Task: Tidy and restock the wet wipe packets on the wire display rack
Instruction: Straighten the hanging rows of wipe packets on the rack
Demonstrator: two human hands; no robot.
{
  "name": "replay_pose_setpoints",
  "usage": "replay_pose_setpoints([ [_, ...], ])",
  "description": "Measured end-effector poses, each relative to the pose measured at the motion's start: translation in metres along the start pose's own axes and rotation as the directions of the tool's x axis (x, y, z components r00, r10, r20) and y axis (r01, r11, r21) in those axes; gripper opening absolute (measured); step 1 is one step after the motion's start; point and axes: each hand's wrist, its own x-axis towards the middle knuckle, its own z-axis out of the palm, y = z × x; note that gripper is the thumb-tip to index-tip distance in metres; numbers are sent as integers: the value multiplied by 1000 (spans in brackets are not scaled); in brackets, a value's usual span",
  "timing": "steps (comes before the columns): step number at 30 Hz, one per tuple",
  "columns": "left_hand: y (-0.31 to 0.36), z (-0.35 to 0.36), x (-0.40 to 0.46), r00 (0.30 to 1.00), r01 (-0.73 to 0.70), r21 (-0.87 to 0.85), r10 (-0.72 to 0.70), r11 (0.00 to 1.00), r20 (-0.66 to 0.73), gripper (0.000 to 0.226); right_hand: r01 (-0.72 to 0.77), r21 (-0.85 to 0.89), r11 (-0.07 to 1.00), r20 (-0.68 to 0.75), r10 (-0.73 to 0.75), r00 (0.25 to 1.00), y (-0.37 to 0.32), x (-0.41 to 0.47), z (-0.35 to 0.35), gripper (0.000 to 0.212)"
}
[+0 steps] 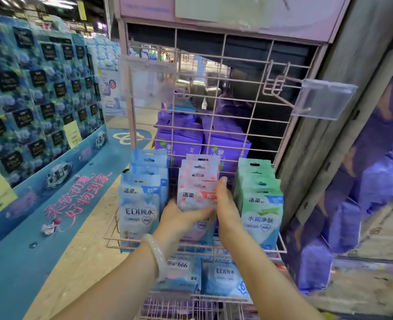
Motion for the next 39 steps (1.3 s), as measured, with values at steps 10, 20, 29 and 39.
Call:
replay_pose_setpoints([
  [10,-4,6,27,995,24,-78,-17,997,94,68,4,104,995,30,-7,1000,4,19,-3,101],
  [20,-5,20,28,997,-20,-57,24,998,74,42,31,54,998,-80,-27,996,10,23,-8,76],
  [29,-4,16,29,997,-51,-28,53,998,64,63,31,-24,999,-45,-32,998,5,18,-6,101],
  [39,28,-19,-30,792,-564,162,586,810,-173,74,433,-46,900,-54,-435,899,-31,-32,10,76],
])
